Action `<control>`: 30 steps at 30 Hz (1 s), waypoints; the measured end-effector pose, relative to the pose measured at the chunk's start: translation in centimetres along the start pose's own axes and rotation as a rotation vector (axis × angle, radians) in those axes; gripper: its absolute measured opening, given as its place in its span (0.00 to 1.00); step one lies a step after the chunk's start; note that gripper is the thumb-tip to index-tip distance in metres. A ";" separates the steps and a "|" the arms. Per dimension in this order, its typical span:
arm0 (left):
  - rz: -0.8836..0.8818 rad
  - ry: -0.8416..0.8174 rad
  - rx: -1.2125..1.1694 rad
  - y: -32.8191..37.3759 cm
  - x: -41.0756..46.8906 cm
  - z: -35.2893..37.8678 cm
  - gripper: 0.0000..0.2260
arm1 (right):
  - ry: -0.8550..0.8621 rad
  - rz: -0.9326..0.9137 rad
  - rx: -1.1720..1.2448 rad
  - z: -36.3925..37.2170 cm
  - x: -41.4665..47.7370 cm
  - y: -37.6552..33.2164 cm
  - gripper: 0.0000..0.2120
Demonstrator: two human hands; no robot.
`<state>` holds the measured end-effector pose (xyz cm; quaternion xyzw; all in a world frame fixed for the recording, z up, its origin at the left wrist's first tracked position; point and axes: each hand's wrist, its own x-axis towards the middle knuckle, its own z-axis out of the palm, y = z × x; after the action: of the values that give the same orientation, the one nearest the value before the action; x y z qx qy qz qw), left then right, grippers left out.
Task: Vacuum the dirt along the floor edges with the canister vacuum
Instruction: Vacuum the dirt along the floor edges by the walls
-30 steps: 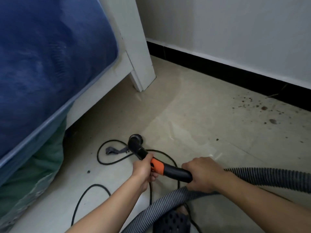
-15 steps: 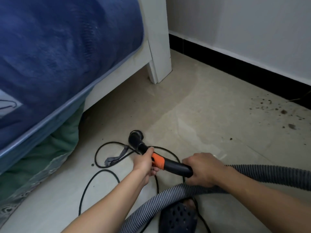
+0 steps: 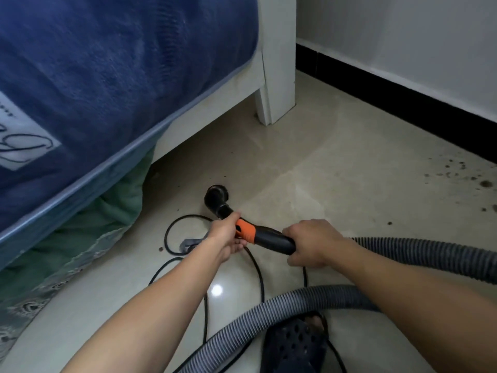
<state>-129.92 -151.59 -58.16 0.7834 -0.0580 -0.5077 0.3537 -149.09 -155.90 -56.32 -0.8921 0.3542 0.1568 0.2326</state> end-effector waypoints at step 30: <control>-0.049 -0.615 0.412 -2.2 -7.7 20.9 0.15 | 0.050 0.472 0.335 5.7 -20.3 12.9 0.09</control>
<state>-151.66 -156.83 -58.60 0.6500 -0.2439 -0.7054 0.1426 -173.02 -149.83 -56.05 -0.7378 0.5785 0.1237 0.3251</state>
